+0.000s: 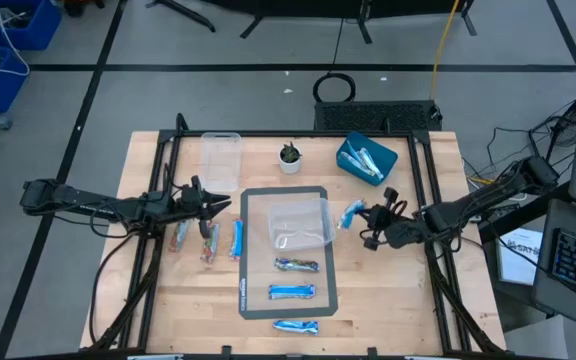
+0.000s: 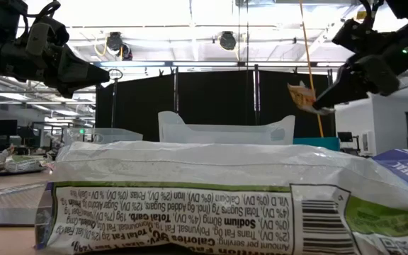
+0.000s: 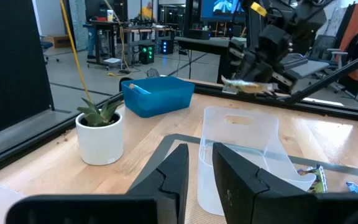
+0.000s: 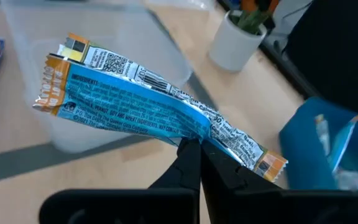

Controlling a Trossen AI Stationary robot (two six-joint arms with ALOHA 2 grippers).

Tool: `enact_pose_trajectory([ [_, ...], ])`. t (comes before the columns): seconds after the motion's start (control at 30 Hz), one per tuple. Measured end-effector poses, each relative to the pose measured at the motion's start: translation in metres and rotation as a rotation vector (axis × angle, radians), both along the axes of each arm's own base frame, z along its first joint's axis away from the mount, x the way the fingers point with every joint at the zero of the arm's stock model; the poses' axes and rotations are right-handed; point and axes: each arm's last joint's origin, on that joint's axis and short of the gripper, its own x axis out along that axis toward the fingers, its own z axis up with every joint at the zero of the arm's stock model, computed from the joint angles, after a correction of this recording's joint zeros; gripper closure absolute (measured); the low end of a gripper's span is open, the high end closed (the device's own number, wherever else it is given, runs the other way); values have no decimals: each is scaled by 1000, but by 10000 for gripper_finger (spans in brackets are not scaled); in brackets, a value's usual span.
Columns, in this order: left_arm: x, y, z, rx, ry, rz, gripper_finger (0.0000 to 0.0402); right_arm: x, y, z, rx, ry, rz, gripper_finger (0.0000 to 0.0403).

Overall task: Pick and place Granola Bars by type
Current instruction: Put the snack into the right bin

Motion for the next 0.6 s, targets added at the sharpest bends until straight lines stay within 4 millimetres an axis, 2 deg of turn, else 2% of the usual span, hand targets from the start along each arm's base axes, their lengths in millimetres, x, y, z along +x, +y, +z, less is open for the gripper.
enact_pose_trajectory([
  [0.6, 0, 0, 0, 0, 0, 0, 323, 5, -41, 29, -112, -86, 6, 403],
])
